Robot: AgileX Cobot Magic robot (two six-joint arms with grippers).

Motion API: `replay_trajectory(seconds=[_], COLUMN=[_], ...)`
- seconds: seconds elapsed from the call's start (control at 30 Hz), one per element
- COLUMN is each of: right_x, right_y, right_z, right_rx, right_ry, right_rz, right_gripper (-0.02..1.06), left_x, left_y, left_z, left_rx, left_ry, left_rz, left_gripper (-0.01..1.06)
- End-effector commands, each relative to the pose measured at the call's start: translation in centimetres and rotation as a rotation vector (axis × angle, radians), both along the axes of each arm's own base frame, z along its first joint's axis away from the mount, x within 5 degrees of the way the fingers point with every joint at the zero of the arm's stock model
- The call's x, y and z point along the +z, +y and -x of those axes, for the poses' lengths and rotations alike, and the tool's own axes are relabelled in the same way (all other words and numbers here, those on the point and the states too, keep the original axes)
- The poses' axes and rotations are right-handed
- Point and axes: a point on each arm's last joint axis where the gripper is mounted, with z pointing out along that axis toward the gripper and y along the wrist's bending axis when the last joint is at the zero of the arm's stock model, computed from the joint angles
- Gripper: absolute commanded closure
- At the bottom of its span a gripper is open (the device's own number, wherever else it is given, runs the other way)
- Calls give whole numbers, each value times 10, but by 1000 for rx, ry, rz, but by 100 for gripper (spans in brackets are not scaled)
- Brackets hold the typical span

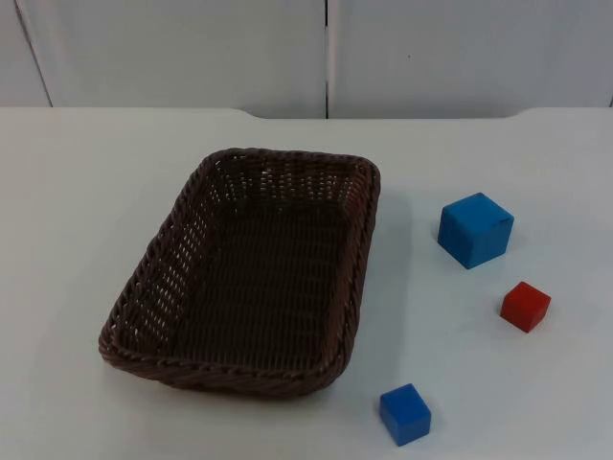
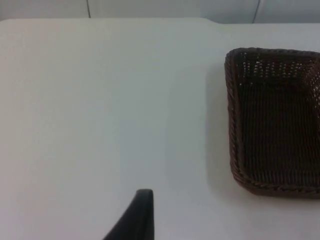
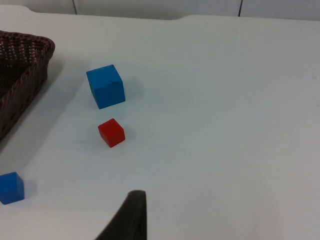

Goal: Pick up the basket with the left hand and place the largest block into the basket with the right hand.

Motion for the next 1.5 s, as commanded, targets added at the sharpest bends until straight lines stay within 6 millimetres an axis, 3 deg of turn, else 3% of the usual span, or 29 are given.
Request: replay_trajectory(seconds=[0.0, 0.7, 1.47], right_x=[0, 0, 0], right_y=[0, 0, 0], right_z=[0, 0, 0], right_rx=[-8, -8, -8], right_ry=[-7, -7, -7], right_rz=[-3, -3, -3], right_gripper=[-1, -1, -1], left_x=[4, 17, 47], left_y=[-2, -2, 0], left_z=[-5, -50, -123], left_rx=[-6, -37, -90], left_ry=[-2, 128, 241], left_rz=[28, 31, -2], left_gripper=[0, 0, 0])
